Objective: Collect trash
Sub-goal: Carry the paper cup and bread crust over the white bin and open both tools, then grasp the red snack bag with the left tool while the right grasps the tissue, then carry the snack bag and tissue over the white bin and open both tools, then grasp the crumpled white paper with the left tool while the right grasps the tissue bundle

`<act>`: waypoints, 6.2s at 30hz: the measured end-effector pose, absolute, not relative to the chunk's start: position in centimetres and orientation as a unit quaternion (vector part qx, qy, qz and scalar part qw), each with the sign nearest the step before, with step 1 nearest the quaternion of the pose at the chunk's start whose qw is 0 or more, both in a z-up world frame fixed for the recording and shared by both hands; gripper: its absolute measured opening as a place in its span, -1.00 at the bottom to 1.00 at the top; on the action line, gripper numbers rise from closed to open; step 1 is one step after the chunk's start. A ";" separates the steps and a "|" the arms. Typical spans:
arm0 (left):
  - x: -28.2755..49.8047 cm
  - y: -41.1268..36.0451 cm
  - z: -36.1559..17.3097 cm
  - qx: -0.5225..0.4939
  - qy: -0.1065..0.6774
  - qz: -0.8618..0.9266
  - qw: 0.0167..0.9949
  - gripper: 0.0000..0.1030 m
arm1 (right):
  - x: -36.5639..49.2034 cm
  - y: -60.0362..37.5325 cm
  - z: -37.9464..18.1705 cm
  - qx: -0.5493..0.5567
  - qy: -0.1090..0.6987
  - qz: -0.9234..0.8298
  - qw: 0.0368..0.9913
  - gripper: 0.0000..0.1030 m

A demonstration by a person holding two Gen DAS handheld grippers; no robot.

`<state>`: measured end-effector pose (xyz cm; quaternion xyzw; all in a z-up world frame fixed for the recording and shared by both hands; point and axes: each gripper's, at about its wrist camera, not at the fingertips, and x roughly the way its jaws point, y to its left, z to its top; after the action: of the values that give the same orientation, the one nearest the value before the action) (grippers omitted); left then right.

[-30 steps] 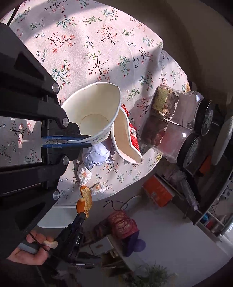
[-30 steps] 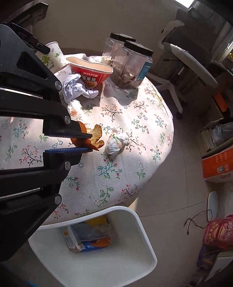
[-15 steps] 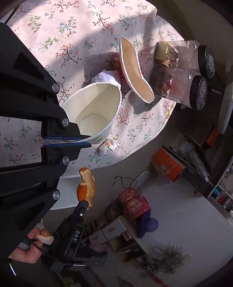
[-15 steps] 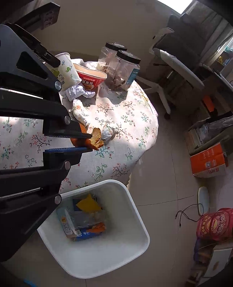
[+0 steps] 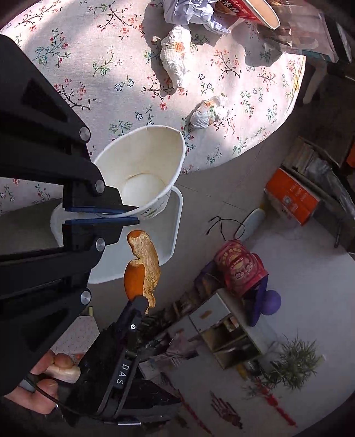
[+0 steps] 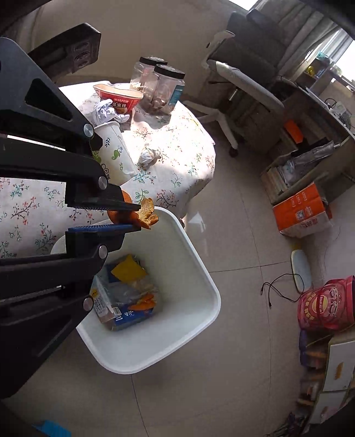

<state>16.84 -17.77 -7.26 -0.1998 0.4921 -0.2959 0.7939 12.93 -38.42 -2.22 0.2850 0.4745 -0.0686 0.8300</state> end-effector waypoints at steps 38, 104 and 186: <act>17.8 -11.1 -7.3 -0.150 0.509 -0.217 0.819 -0.46 | 14.3 -37.5 -2.1 0.262 0.482 -0.101 0.830 -0.01; 21.9 8.3 -9.8 -0.213 0.523 -0.063 0.823 -0.91 | 25.9 -17.8 -12.0 0.187 0.592 0.083 0.780 -0.93; 18.3 -16.0 -8.5 -0.181 0.545 -0.233 0.785 -0.03 | 14.5 -39.9 -0.3 0.143 0.460 -0.200 0.853 -0.27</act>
<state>18.28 -16.00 -8.46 -0.1806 0.5447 -0.2328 0.7852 14.54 -39.90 -0.33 0.1429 0.4596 -0.2002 0.8534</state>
